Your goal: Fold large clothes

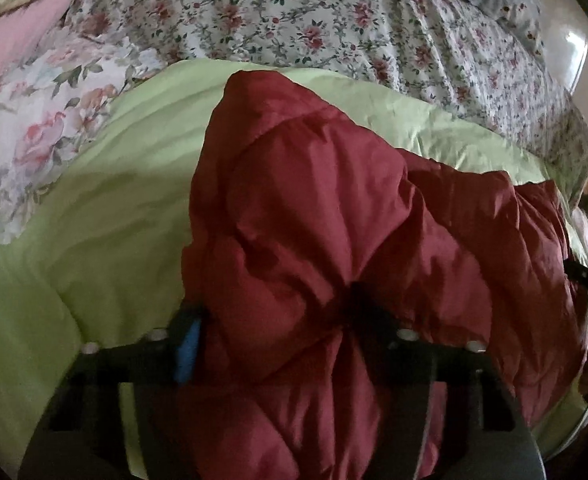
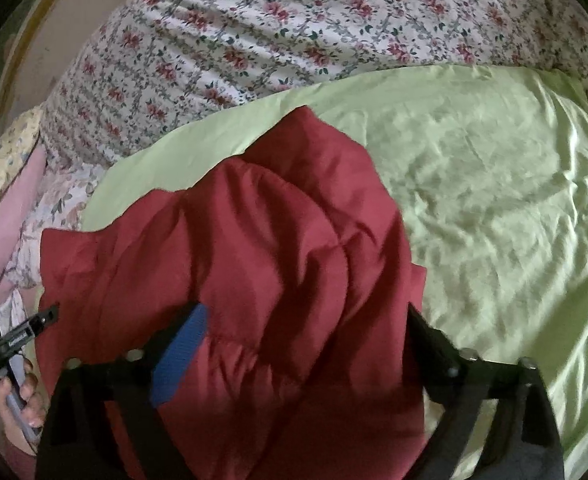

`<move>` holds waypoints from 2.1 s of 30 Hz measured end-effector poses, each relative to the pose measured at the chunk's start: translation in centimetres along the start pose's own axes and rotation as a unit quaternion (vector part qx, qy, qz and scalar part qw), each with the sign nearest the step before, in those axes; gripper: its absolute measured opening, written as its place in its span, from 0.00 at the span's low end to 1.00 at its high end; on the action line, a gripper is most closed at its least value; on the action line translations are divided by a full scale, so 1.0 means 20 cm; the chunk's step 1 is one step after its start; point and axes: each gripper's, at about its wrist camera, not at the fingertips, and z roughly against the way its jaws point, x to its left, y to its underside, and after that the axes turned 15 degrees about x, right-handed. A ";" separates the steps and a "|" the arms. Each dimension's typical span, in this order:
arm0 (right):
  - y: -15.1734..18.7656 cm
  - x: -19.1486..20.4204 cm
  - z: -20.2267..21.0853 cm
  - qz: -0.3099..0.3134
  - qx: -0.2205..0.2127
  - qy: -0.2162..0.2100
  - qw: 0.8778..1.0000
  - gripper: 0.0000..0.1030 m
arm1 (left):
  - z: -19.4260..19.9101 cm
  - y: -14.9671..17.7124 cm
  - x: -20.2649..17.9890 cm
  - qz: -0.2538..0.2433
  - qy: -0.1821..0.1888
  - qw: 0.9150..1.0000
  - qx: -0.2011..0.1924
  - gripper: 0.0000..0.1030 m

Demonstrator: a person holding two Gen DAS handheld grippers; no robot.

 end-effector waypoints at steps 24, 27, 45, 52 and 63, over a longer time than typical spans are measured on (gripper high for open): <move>-0.15 -0.06 -0.02 -0.035 -0.039 0.020 0.998 0.13 | -0.11 -0.25 0.05 0.033 0.059 0.998 0.001 0.20; -0.15 -0.08 -0.06 -0.042 -0.031 0.022 0.998 0.13 | -0.15 -0.25 0.05 0.032 0.053 0.998 0.008 0.20; -0.16 -0.12 -0.15 -0.049 -0.021 0.023 0.998 0.14 | -0.18 -0.27 0.07 0.044 0.054 0.997 0.017 0.42; -0.16 -0.12 -0.17 -0.051 -0.023 0.028 0.998 0.19 | -0.16 -0.24 0.11 0.064 0.059 0.996 0.008 0.70; -0.07 -0.10 -0.08 -0.059 -0.055 0.026 0.996 0.55 | -0.07 -0.13 0.13 0.078 0.042 0.996 -0.015 0.81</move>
